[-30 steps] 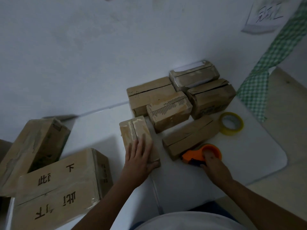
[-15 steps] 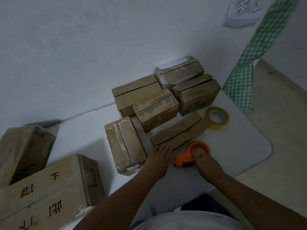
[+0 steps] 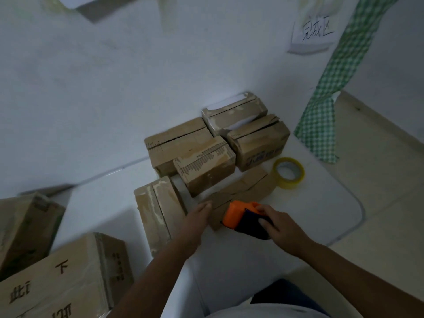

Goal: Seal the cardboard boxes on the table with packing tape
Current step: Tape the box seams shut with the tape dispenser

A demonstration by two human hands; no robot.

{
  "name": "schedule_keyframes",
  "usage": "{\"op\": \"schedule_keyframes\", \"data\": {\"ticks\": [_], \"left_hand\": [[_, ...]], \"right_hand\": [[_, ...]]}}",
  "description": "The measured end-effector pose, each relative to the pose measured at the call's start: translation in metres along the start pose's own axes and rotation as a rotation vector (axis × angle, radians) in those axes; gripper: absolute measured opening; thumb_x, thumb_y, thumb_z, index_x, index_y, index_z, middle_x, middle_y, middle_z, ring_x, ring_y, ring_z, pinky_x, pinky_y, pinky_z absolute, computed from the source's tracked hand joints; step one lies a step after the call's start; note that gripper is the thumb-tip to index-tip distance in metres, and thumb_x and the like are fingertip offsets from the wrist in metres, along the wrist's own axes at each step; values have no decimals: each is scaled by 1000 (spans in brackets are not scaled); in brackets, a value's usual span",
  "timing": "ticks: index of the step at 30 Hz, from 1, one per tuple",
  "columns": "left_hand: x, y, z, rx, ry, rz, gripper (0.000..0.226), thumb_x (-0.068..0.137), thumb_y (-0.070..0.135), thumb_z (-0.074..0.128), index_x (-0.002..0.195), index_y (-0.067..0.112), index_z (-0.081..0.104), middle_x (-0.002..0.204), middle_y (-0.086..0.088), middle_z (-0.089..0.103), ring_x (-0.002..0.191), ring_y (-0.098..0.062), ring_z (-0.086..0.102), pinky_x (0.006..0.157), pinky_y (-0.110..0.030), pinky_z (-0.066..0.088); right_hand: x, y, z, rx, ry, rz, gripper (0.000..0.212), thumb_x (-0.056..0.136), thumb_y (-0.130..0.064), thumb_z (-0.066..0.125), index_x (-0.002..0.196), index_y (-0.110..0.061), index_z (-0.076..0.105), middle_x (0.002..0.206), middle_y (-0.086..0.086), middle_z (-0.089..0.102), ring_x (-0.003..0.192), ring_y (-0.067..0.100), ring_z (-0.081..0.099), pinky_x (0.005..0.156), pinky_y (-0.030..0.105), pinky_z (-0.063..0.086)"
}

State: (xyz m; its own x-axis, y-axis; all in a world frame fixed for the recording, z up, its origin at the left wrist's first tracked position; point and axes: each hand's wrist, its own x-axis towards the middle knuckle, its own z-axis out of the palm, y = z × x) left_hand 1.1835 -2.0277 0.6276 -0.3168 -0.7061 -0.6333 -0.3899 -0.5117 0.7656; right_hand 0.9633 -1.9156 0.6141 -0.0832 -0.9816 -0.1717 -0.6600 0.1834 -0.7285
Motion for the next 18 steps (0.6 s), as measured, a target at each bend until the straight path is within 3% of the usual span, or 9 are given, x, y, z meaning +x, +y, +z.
{"op": "schedule_keyframes", "data": {"ticks": [2,4,7,9,13,18], "left_hand": [[-9,5,-13,-82,-50,-26,39,102,43,46,130,20,62,131,-2,64,121,-18,59,110,-45,41],[-18,7,-24,-115,-99,10,39,103,42,42,115,19,71,114,-3,73,106,-15,68,94,-32,51],[-32,11,-38,-155,-89,36,37,102,38,47,97,22,80,102,-3,76,96,-13,72,73,-20,54],[-38,10,-47,-161,-80,61,30,94,40,57,99,20,79,102,-6,76,95,-14,72,73,-19,54],[-43,2,-60,-239,-73,57,46,77,46,69,105,10,75,103,-19,70,91,-28,64,83,-34,49],[-47,-11,-68,-315,-67,9,30,78,34,72,99,13,78,102,-17,73,87,-19,71,76,-27,57]], "right_hand": [[7,-19,-2,55,-8,-46,30,101,-22,47,130,-14,51,112,-2,65,96,11,63,76,23,49],[13,-36,-3,63,-42,-100,26,102,-24,45,125,-15,54,108,-2,67,91,11,64,74,29,52],[22,-51,0,38,-75,-159,22,103,-24,43,120,-16,55,102,-1,67,84,9,63,71,29,51],[27,-56,5,20,-92,-167,22,103,-24,43,119,-16,56,101,-1,67,84,9,63,72,31,51],[37,-65,13,16,-151,-160,21,102,-27,43,115,-18,57,97,-3,68,83,6,63,74,35,52],[50,-78,20,38,-245,-42,39,94,-58,44,109,-25,60,97,-10,67,82,-3,62,61,14,46]]}}
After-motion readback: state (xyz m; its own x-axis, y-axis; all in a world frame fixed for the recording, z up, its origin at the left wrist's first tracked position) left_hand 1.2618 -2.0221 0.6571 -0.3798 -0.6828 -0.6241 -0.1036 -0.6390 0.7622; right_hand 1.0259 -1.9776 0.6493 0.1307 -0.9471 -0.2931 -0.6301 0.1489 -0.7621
